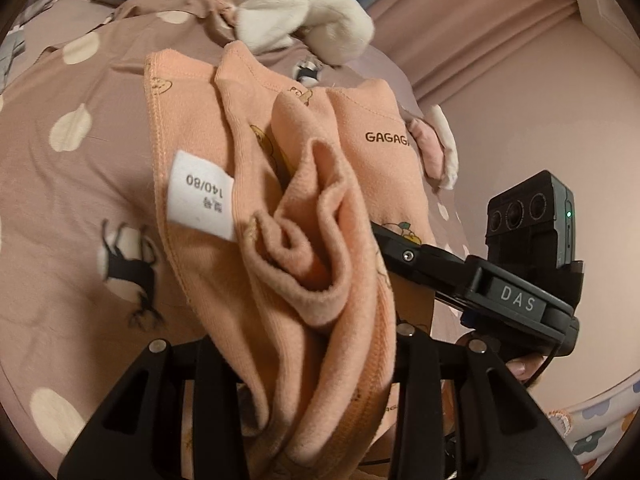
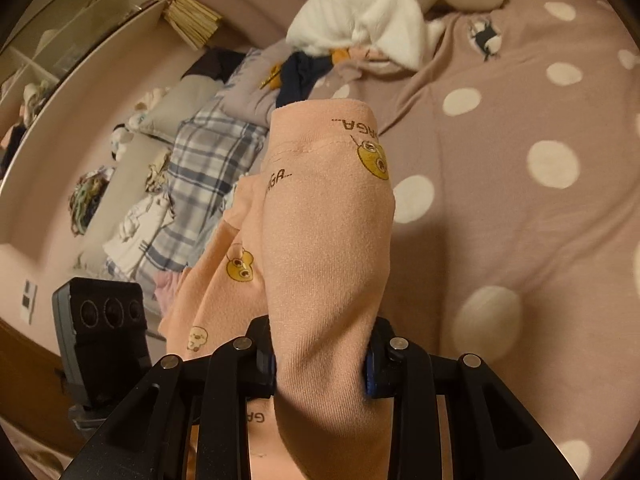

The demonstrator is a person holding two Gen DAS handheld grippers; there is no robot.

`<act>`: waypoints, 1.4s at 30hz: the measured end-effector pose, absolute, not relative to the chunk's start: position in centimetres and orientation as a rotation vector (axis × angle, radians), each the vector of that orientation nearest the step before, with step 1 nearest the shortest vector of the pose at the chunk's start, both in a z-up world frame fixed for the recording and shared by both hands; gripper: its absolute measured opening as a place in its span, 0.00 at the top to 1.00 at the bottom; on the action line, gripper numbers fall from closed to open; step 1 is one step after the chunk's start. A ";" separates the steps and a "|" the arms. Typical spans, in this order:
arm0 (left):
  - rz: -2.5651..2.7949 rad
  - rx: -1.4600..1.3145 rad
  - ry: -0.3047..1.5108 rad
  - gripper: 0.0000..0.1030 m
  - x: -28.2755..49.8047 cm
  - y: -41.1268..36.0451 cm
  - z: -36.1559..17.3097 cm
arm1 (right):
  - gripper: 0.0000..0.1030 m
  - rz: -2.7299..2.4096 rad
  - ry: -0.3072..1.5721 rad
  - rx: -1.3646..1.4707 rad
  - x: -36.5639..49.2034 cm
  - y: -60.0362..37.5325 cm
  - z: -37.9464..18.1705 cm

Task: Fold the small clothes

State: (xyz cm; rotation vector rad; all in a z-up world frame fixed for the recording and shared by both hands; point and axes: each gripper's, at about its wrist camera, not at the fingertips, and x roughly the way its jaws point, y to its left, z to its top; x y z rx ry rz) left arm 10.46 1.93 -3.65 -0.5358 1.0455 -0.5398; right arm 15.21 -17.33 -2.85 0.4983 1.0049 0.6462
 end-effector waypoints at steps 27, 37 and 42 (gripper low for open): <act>-0.386 -0.215 1.011 0.00 8.5 -4.3 -3.4 | 0.25 0.295 1.115 0.487 12.0 -27.1 -4.1; -0.391 -0.158 0.988 0.00 8.0 -5.8 -3.4 | 0.17 0.253 1.119 0.468 10.7 -27.9 -4.2; -0.372 -0.147 0.977 0.00 7.9 -6.0 -3.8 | 0.14 0.239 1.144 0.420 10.1 -27.8 -4.3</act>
